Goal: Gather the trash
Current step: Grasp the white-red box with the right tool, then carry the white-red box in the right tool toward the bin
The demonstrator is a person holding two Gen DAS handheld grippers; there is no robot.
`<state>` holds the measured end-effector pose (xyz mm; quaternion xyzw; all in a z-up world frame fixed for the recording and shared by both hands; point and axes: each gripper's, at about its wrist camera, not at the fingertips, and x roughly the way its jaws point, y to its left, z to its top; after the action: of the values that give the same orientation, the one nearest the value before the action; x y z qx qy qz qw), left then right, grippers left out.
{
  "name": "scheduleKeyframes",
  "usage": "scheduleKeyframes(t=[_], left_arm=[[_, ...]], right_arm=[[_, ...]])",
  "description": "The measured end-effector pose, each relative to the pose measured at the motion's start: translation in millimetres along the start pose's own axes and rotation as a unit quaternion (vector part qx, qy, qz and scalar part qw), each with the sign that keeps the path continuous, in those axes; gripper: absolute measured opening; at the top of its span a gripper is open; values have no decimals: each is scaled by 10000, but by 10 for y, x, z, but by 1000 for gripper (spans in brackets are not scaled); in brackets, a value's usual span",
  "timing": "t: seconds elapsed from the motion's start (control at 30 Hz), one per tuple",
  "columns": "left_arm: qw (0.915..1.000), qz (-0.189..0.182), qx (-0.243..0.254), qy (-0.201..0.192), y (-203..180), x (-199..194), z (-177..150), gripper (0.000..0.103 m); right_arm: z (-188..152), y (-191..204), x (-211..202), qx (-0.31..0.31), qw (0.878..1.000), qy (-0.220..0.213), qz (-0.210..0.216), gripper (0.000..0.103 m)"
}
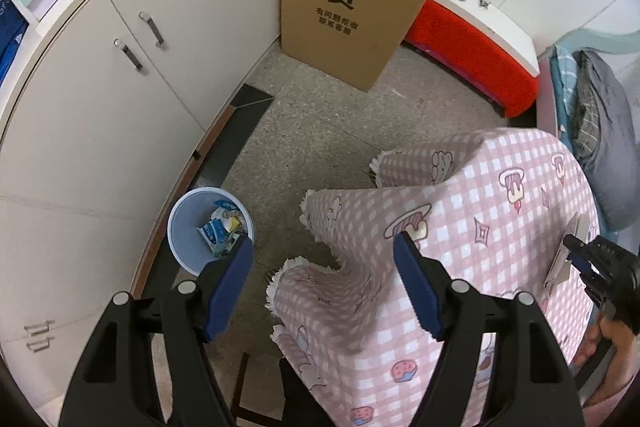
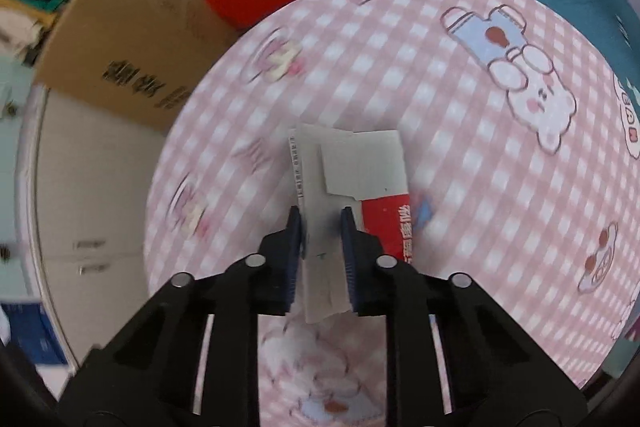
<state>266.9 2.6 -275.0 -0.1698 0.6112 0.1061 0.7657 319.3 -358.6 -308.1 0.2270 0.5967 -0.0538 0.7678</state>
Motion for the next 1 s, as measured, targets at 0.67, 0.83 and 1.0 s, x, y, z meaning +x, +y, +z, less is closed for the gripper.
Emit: scheduleKeyframes(t=[0.67,0.83,1.0], left_arm=[[9959,-427,-713,360,1822,178,-824,71],[9939,-266,-1019,329,2372,212,-985,71],[9896,-118,-1394,319,2855,347,-1086,71]], right_arm=[[-2315,2052,-23,-2461,9558,943,1307,8],[-2854,2655,329,-2949,9339,1368,1488,8],[-3232,3078,634,-3461,9116,1655,1478,8]])
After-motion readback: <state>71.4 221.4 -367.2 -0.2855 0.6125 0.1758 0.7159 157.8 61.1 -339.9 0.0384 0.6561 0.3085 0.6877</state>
